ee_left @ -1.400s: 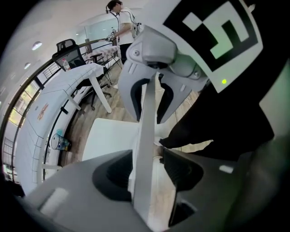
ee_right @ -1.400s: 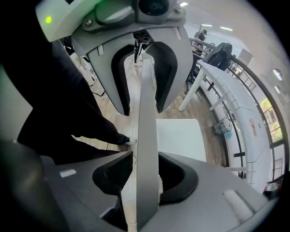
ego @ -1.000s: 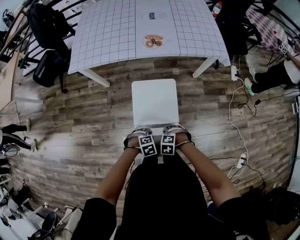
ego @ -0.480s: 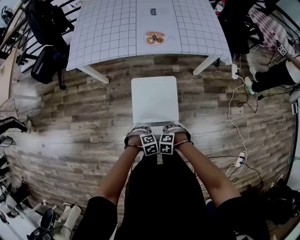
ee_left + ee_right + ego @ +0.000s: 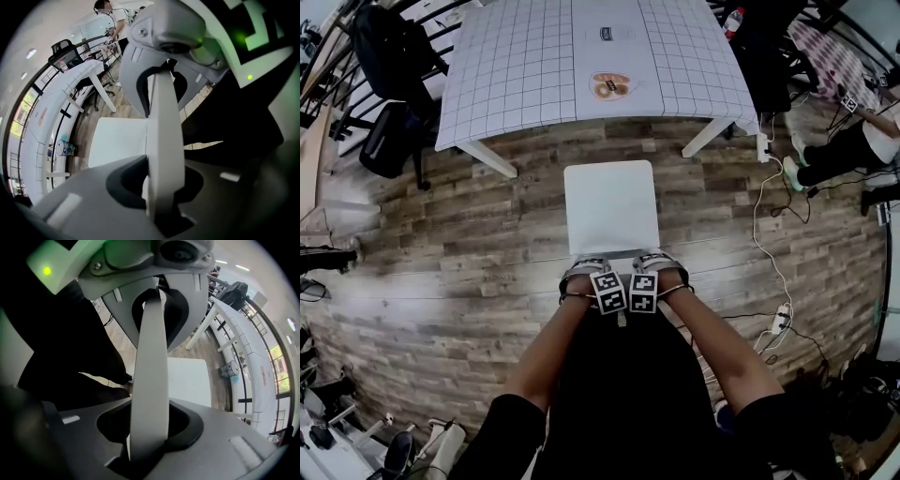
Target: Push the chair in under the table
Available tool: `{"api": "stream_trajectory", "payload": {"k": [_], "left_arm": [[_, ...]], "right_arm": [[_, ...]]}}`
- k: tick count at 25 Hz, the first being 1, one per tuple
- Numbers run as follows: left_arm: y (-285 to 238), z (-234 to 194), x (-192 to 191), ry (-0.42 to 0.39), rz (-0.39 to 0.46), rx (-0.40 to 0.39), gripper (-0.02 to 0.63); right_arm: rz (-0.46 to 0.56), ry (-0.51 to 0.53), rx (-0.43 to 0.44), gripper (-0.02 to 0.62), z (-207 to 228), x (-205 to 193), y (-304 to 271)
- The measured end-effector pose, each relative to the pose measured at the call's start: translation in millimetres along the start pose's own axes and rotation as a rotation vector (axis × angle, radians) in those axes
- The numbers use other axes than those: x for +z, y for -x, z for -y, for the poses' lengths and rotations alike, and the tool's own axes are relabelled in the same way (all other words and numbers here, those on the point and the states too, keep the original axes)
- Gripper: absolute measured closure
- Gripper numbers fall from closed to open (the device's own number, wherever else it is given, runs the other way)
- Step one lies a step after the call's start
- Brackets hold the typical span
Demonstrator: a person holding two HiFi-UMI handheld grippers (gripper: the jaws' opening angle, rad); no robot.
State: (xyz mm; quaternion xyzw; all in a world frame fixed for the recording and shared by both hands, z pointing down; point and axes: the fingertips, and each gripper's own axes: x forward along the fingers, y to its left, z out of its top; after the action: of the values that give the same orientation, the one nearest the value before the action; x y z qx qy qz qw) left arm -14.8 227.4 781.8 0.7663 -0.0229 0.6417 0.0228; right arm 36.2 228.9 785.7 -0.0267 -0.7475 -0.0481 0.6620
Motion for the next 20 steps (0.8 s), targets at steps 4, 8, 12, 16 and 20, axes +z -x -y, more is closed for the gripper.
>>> {"api": "stream_trajectory", "payload": {"k": [4, 8, 12, 16, 20], "left_arm": [[1.0, -3.5, -0.8, 0.001, 0.005, 0.002, 0.522], [4.9, -2.4, -3.9, -0.002, 0.004, 0.003, 0.525], [9.8, -11.5, -7.4, -0.004, 0.003, 0.008, 0.525], [5.3, -16.3, 0.2, 0.006, 0.006, 0.002, 0.523], [2.7, -1.0, 0.2, -0.004, 0.008, 0.001, 0.523]], "right_arm": [[-0.015, 0.003, -0.017, 0.449, 5.0, 0.4, 0.0], [-0.042, 0.0, -0.021, 0.448, 4.6, 2.4, 2.5], [-0.042, 0.0, -0.036, 0.448, 15.2, 6.5, 5.3], [-0.05, -0.003, -0.048, 0.453, 20.2, -3.0, 3.5], [-0.047, -0.014, -0.019, 0.448, 3.0, -2.7, 1.4]]}}
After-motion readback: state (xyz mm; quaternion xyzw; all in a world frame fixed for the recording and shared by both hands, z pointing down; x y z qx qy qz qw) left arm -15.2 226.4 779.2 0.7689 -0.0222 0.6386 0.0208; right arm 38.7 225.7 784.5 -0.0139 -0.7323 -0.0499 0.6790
